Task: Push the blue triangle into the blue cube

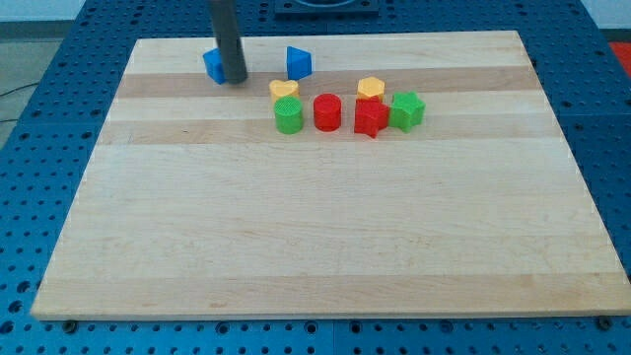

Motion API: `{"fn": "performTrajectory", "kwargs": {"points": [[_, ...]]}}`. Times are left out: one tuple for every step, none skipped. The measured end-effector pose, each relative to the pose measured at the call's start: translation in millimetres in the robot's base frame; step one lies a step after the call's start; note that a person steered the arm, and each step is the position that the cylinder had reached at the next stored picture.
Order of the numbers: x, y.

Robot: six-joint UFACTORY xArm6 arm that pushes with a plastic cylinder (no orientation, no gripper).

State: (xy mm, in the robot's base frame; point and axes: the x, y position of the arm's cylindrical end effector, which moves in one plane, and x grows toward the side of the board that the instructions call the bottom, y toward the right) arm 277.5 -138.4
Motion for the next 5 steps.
{"fn": "performTrajectory", "kwargs": {"points": [[21.2,66.6],[11.6,116.6],[-17.0,125.3],[-24.9,47.8],[-25.3,-25.4]]}}
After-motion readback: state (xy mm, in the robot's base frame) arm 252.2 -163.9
